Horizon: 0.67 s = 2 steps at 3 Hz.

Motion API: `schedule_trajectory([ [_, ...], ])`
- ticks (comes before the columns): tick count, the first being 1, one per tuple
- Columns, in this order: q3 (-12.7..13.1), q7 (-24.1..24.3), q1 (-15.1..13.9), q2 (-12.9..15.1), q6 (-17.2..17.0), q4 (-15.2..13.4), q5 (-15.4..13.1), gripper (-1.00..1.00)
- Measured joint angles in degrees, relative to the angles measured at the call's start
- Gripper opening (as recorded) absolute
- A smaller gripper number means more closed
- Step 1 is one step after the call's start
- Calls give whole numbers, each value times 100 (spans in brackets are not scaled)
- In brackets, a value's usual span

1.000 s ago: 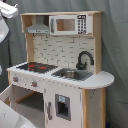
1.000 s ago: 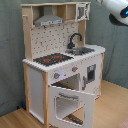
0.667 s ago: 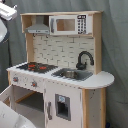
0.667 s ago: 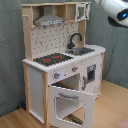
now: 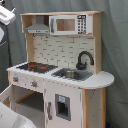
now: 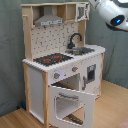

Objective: Play with the kitchen

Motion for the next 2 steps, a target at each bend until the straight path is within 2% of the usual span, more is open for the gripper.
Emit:
schedule_trajectory([
  [2,428,788,-237,-145,-835,0,-88,100],
])
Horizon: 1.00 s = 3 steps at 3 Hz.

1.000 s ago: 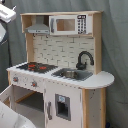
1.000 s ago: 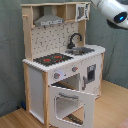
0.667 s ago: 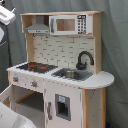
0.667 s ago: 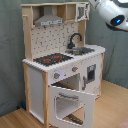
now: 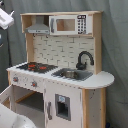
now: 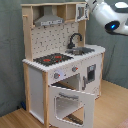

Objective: Play with the kitchen

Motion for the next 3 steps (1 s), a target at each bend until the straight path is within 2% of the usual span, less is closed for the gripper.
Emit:
schedule_trajectory([
  [1,199,338,-96,-74,-439,0,0,100],
  [3,721,1273,-341,-145,-1563,1,12,100],
])
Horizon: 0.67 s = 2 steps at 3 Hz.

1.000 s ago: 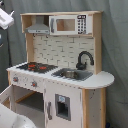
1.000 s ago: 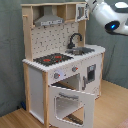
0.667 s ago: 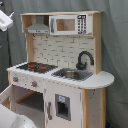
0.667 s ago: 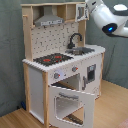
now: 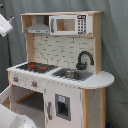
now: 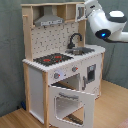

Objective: Play with the kitchen

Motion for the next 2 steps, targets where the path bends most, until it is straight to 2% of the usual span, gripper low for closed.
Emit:
schedule_trajectory([
  [1,199,460,-171,25,-365,0,52,100],
  [2,350,934,-400,41,-586,4,121,100],
])
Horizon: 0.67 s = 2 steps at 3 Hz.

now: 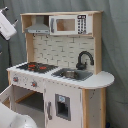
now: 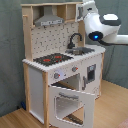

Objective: Play with the kitchen

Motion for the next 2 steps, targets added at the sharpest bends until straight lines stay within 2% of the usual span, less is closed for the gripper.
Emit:
schedule_trajectory([
  [2,250,961,-657,6,-216,159,336,100],
])
